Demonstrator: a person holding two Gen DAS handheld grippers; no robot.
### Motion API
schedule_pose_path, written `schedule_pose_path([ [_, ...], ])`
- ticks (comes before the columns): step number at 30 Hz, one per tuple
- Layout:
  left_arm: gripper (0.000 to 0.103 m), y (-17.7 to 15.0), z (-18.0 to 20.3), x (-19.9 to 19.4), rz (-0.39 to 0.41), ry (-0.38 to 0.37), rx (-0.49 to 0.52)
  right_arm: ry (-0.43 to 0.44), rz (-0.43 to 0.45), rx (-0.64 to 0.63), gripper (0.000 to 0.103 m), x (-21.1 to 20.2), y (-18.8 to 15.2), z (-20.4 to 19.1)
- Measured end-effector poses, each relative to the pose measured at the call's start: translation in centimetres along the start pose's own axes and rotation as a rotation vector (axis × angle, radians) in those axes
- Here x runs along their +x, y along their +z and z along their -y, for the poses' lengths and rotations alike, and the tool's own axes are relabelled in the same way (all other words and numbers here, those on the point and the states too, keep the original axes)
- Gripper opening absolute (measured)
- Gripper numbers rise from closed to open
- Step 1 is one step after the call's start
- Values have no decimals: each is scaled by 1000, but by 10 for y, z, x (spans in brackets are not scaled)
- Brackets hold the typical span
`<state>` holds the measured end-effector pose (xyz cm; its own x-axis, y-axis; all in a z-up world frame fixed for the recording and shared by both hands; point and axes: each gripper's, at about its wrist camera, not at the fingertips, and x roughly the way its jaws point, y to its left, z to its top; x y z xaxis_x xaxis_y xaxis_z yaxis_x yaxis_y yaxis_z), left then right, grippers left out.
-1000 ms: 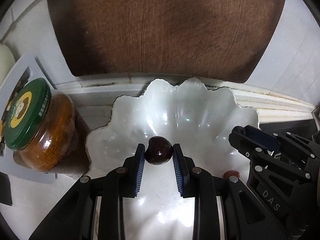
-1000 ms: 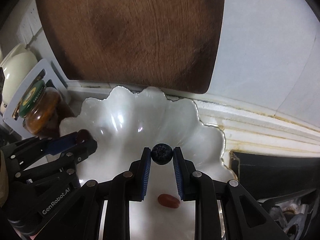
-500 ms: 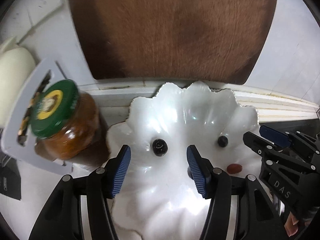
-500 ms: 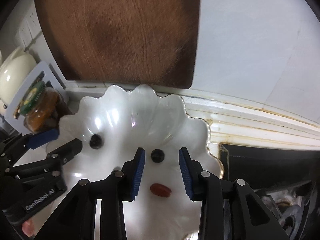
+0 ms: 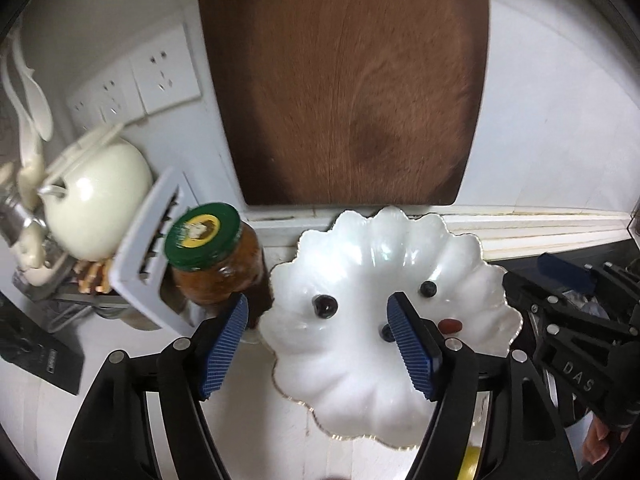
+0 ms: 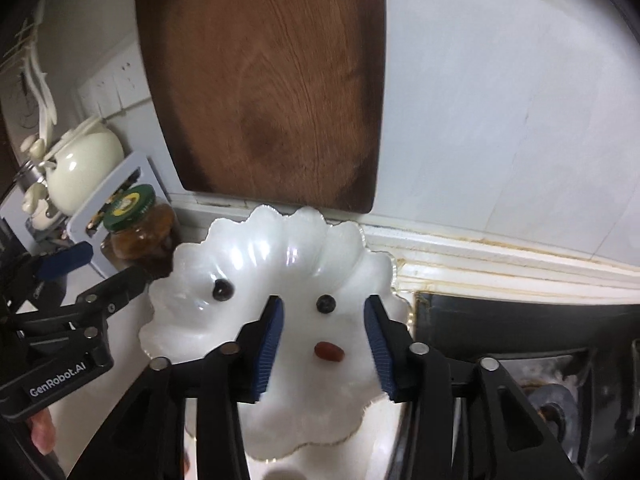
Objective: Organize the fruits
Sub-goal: 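Withdraw both open grippers from the bowl back toward the loose fruits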
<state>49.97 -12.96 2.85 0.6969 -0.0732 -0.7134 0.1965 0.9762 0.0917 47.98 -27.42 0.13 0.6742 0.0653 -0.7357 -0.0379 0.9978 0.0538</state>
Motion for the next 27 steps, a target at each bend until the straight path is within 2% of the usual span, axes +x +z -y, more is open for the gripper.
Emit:
schedule_pose_path([
  [12, 75, -34, -14, -72, 111, -28, -4, -4, 137, -17, 49, -74, -24, -18],
  [20, 75, -60, -31, -106, 131, -27, -45, -22, 193, -54, 51, -110, -47, -35],
  [27, 77, -82, -32, -128, 153, -39, -28, -6, 235, -77, 55, -134, -68, -51],
])
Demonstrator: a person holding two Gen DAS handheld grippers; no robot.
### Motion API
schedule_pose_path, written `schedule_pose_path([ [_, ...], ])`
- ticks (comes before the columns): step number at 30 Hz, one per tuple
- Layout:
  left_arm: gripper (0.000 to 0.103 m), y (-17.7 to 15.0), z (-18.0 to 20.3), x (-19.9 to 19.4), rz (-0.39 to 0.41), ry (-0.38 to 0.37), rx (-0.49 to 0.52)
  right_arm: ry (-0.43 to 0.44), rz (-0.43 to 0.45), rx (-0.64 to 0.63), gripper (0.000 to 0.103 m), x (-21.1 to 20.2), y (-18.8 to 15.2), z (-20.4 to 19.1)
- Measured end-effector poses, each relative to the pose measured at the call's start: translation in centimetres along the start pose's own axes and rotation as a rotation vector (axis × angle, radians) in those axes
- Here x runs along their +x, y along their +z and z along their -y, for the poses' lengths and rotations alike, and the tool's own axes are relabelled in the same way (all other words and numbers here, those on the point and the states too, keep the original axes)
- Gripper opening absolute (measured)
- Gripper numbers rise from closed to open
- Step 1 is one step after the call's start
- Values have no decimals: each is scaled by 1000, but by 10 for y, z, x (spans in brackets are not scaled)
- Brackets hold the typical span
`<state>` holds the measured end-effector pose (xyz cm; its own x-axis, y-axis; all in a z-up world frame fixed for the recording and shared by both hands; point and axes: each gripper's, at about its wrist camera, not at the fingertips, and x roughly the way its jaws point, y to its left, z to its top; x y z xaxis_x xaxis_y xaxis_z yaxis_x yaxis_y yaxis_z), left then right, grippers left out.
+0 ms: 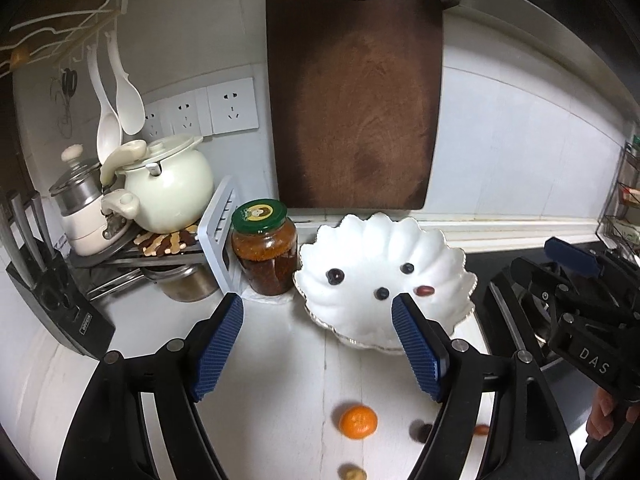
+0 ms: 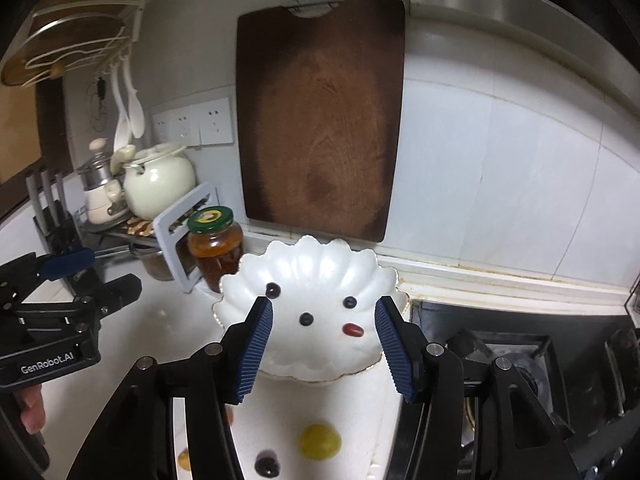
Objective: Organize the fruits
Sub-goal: 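Withdraw both open grippers from the bowl back toward the loose fruits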
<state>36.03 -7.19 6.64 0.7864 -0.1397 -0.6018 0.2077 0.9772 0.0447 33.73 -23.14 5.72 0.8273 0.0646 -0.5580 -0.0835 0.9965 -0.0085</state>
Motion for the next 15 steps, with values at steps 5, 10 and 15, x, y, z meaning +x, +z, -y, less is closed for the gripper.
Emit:
schedule_pose_path([
  [5, 77, -13, -4, -20, 16, -10, 5, -5, 36, -22, 55, -22, -12, -10],
  [10, 77, -25, -8, -35, 25, 6, 32, 1, 47, -21, 55, -37, -25, -18],
  [15, 79, -39, -9, -46, 26, 15, 53, 34, 29, -24, 55, -45, -40, -27],
])
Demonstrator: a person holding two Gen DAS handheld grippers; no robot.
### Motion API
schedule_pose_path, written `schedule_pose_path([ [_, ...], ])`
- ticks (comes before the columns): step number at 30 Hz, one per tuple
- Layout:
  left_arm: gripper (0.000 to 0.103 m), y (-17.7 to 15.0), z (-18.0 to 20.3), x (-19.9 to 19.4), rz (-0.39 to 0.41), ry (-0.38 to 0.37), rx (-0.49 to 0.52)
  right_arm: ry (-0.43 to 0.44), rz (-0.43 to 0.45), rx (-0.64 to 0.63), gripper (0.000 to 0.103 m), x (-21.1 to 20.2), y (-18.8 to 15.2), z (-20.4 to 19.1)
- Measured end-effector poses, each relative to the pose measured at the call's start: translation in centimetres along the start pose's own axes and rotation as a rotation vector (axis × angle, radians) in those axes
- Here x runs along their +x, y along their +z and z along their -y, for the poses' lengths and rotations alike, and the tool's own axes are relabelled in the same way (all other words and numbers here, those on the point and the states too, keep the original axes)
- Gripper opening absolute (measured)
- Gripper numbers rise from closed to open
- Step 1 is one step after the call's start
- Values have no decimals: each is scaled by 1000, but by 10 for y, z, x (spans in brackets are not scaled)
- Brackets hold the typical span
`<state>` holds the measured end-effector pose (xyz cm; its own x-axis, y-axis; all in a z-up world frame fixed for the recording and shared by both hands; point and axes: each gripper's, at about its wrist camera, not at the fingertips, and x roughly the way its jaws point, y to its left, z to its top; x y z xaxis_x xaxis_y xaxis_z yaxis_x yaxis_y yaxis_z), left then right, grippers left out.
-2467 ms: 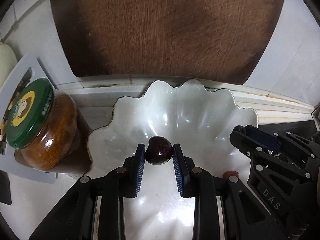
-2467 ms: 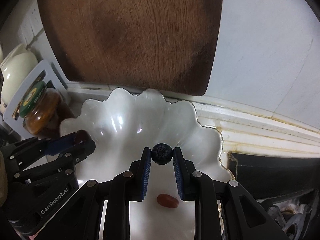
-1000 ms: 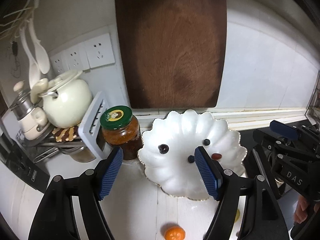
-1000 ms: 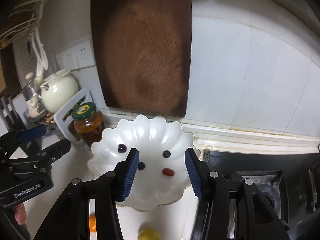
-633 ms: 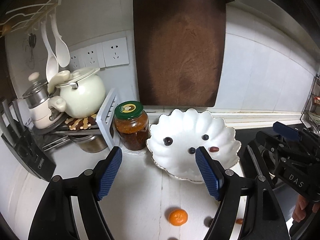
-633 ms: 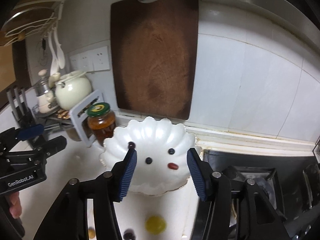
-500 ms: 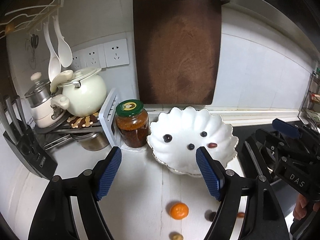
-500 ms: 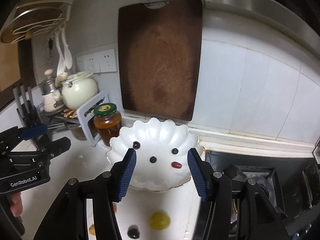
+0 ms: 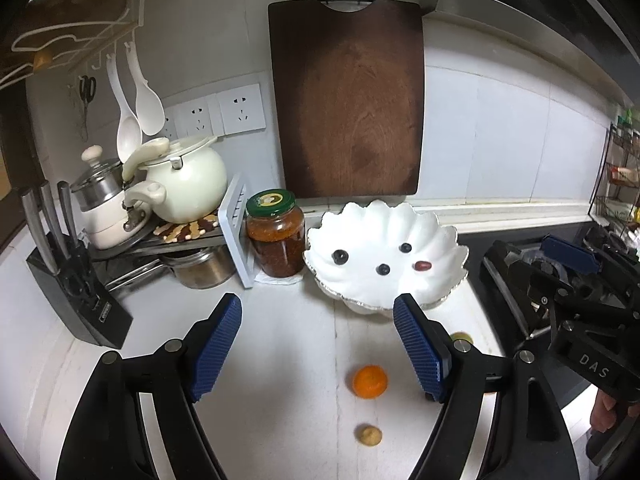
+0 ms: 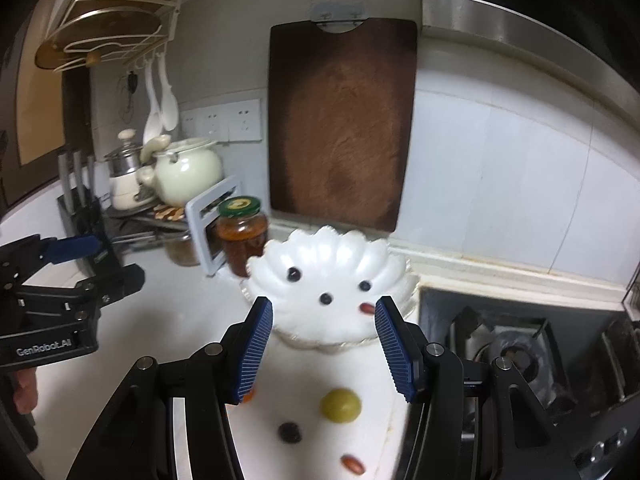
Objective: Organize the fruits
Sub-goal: 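Withdraw both open grippers from the bowl back toward the loose fruits, then grasp a small brown fruit with the right gripper while the left grasps a speckled brown fruit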
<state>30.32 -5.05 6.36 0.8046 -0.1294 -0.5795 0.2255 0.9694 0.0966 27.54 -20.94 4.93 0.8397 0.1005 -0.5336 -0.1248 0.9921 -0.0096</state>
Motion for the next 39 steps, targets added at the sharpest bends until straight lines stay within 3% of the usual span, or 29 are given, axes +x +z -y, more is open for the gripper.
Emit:
schedule_pose_path([
  [12, 79, -36, 3, -6, -27, -4, 68, 25, -29, -18, 55, -9, -36, -18],
  [26, 79, -81, 4, 6, -126, -18, 105, 37, -92, -56, 55, -9, -77, -36],
  [39, 79, -113, 11, 13, -160, -63, 134, 106, -219, -76, 55, -6, -118, -50],
])
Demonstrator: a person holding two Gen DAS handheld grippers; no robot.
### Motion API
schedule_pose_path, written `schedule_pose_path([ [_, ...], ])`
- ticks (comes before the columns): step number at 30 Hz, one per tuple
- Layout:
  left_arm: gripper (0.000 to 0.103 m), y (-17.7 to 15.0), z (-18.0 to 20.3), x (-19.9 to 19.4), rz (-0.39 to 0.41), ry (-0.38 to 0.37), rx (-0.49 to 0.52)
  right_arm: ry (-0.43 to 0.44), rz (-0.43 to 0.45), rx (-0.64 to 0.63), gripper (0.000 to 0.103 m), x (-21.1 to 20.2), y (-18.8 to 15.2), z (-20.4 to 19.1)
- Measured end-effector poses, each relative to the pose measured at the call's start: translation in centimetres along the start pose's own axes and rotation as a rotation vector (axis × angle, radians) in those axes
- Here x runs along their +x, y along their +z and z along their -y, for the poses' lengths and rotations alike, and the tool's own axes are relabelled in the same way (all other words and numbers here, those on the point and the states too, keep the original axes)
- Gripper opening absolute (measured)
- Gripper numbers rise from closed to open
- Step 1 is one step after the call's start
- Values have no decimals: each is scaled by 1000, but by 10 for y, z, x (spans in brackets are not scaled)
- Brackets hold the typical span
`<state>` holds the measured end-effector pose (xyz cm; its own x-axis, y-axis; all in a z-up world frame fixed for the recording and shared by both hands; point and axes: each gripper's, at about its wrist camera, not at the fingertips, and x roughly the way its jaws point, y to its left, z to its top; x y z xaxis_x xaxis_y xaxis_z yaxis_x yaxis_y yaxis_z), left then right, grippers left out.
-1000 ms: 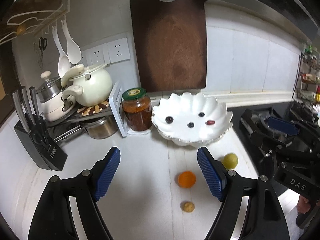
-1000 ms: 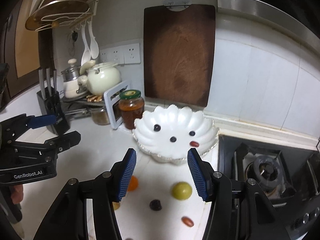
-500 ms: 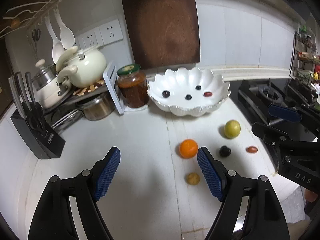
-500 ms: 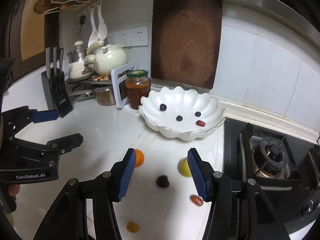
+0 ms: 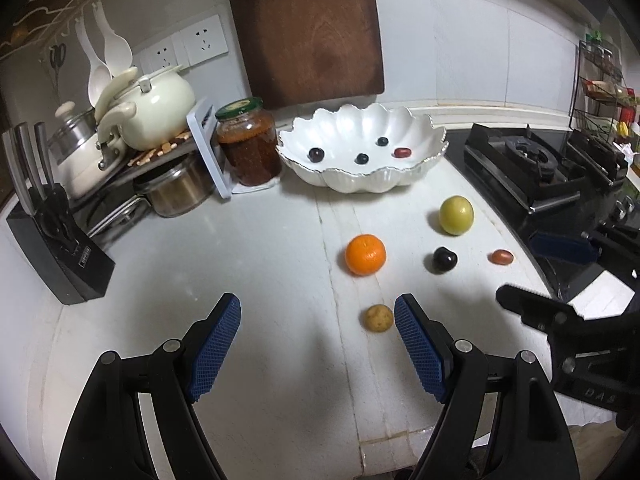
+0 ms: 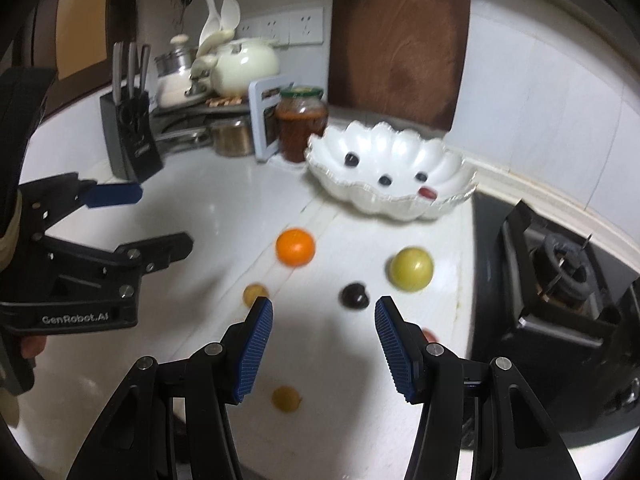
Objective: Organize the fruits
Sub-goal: 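Grasp a small brown fruit with the right gripper while the left grasps a speckled brown fruit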
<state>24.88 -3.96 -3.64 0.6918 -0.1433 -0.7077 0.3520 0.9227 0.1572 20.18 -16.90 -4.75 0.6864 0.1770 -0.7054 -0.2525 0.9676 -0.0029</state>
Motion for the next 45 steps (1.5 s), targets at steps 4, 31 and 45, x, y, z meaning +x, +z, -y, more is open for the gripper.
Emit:
schedule_pose_path([
  [4, 79, -9, 6, 7, -4, -16, 17, 23, -33, -7, 55, 4, -10, -5],
  [31, 68, -33, 33, 70, -77, -125, 66, 108, -205, 62, 42, 45, -62, -11],
  [45, 44, -30, 40, 96, -104, -179, 23, 123, -186, 89, 25, 54, -64, -9],
])
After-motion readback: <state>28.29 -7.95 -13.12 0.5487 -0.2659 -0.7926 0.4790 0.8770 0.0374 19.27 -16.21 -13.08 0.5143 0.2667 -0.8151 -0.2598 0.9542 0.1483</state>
